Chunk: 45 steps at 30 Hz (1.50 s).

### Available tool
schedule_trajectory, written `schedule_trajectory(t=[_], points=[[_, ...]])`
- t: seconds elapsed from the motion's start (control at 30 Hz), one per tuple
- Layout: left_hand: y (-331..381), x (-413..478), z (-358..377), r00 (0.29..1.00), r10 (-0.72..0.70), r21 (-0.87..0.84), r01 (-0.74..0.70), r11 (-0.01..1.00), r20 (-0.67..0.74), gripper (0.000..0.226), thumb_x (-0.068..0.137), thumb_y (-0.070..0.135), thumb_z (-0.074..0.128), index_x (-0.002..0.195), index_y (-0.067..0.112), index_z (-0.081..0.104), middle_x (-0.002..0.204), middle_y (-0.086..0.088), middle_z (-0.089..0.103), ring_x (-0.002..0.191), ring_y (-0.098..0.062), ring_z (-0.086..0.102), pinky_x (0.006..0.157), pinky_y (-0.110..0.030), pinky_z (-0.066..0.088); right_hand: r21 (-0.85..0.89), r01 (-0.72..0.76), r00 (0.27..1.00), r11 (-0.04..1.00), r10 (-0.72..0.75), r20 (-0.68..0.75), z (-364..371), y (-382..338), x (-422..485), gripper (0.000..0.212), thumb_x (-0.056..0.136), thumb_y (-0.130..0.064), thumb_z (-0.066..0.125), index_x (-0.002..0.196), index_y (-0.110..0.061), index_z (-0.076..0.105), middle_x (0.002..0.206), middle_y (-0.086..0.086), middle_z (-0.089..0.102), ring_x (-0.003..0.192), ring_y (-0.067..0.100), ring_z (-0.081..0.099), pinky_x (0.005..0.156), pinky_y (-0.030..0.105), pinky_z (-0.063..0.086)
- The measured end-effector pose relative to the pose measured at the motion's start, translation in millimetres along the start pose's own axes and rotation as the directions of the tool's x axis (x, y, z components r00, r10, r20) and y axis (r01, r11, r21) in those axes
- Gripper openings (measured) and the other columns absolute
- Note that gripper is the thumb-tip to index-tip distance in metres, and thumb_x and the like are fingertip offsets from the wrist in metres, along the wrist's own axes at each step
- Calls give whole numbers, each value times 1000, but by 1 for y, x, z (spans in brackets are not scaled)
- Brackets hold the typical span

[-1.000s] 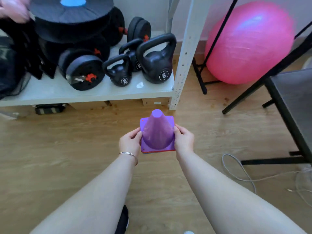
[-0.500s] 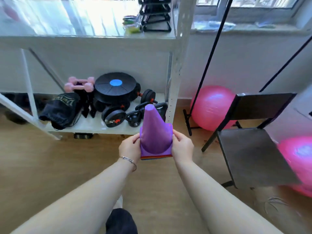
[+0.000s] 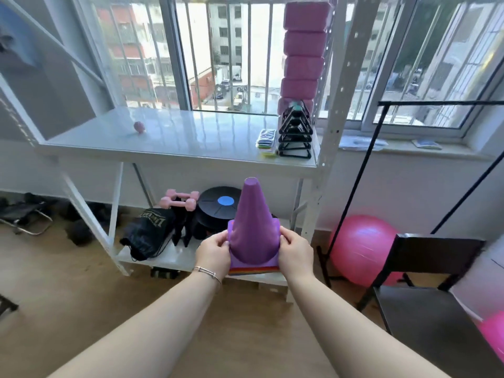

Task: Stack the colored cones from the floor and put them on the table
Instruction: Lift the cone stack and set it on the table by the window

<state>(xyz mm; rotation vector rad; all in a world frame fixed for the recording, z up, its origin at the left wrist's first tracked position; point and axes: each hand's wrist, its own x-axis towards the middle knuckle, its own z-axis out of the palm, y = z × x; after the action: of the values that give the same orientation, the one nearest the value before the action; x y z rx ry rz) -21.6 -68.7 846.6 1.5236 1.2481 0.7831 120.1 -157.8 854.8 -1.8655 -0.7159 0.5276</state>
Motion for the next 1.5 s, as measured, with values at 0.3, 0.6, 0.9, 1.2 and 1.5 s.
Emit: schedule_trajectory(t=[0.3, 0.6, 0.9, 1.2, 1.5], points=[[27, 63, -113, 997, 57, -43, -55, 998, 55, 41, 88, 4, 53, 76, 37, 72, 82, 12, 70, 93, -19, 67, 92, -38, 53, 30, -7, 1000, 1000, 8, -28, 92, -79, 0, 38, 95, -19, 42, 124, -25, 64, 121, -1, 69, 103, 19, 57, 80, 30, 45], [33, 135, -156, 989, -21, -290, 64, 955, 148, 23, 87, -3, 57, 108, 0, 67, 98, -11, 70, 91, -22, 65, 83, -25, 55, 324, -88, 984, 942, 134, -121, 140, -124, 20, 26, 91, -8, 53, 106, -16, 73, 101, 0, 72, 92, 17, 64, 79, 30, 50], [50, 193, -130, 967, -76, -376, 167, 911, 244, 22, 89, -2, 54, 90, 11, 72, 92, -13, 74, 84, -24, 68, 85, -36, 56, 270, -78, 979, 960, 125, -161, 139, -130, 87, 26, 79, -16, 59, 95, -24, 77, 89, -10, 76, 93, 17, 70, 87, 41, 57], [94, 284, -68, 991, -66, -344, 103, 933, 119, 16, 88, -5, 57, 95, 3, 68, 77, -9, 69, 56, -7, 65, 53, -14, 55, 308, -87, 986, 947, 127, -111, 129, -132, 221, 26, 83, -17, 59, 103, -21, 74, 94, -6, 74, 92, 19, 68, 90, 42, 55], [128, 382, -28, 999, -32, -321, 35, 946, 14, 22, 85, 1, 62, 106, -1, 69, 97, -18, 71, 85, -25, 65, 87, -41, 56, 343, -96, 994, 935, 106, -11, 137, -149, 348, 26, 81, -11, 58, 99, -18, 76, 83, -5, 75, 90, 25, 71, 87, 44, 58]])
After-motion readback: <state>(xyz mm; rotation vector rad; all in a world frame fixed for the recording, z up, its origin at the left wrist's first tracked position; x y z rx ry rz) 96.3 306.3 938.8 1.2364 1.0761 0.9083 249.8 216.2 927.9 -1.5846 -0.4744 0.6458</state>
